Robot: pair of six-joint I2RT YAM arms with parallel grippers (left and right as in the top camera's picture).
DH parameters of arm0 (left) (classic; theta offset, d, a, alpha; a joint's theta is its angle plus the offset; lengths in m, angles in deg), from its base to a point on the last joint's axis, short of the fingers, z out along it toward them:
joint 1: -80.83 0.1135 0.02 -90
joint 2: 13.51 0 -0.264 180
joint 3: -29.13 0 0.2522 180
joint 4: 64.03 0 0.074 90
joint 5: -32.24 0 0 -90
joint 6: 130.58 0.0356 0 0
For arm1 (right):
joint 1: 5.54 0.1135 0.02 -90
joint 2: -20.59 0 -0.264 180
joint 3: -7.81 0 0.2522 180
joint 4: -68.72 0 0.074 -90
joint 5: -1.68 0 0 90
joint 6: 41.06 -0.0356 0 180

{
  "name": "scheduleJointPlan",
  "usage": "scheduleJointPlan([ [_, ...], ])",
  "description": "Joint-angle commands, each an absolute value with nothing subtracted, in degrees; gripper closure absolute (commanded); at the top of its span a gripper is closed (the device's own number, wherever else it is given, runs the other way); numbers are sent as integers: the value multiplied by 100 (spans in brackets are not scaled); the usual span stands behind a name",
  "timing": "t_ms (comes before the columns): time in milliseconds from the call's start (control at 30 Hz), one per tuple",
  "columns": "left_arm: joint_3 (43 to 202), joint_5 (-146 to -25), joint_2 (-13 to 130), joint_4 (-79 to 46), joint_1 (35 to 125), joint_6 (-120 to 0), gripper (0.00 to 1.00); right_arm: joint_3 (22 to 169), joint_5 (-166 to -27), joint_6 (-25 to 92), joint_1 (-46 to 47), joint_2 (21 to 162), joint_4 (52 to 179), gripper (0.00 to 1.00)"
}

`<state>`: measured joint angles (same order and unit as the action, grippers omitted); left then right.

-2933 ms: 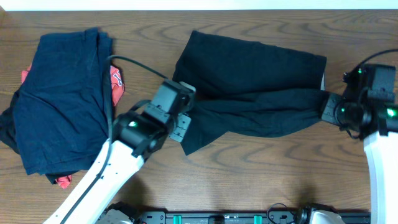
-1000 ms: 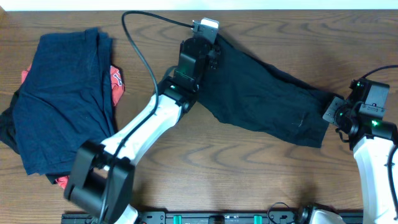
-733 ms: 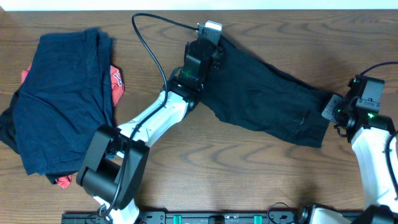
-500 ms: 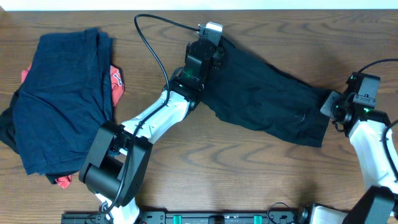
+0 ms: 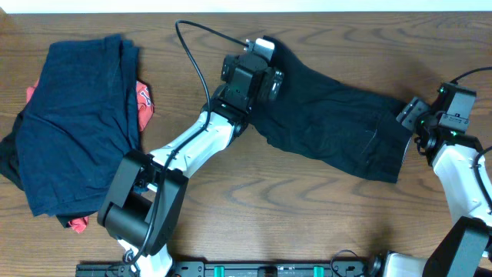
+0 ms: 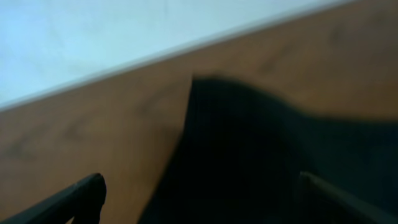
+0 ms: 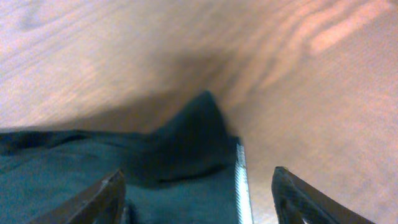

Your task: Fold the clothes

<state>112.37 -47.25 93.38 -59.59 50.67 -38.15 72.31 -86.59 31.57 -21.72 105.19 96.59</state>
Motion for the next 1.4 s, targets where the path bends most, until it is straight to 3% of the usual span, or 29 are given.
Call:
scheduleJointPlan([
  [0, 11333, -4679, 8850, -5553, 5102, -3793, 2, 7220, -9883, 3625, -2196, 10373, 9456, 32],
  [267, 11331, -5661, 8472, -4427, 5098, -3891, 2, 7215, -10958, 3835, -1991, 10204, 9419, 47],
  [600, 11331, -5862, 8507, -3883, 5192, -3847, 2, 7211, -10473, 3564, -1796, 11398, 9622, 36],
  [833, 11326, -5862, 8507, -3677, 5290, -3755, 2, 7211, -9924, 3573, -2015, 11879, 8820, 31],
  [1200, 11320, -5860, 8507, -3476, 5290, -3690, 2, 7213, -9784, 3573, -2150, 12902, 7635, 30],
  [1367, 11320, -5853, 8507, -3380, 5297, -3373, 2, 7222, -10200, 3573, -2176, 12543, 7605, 32],
])
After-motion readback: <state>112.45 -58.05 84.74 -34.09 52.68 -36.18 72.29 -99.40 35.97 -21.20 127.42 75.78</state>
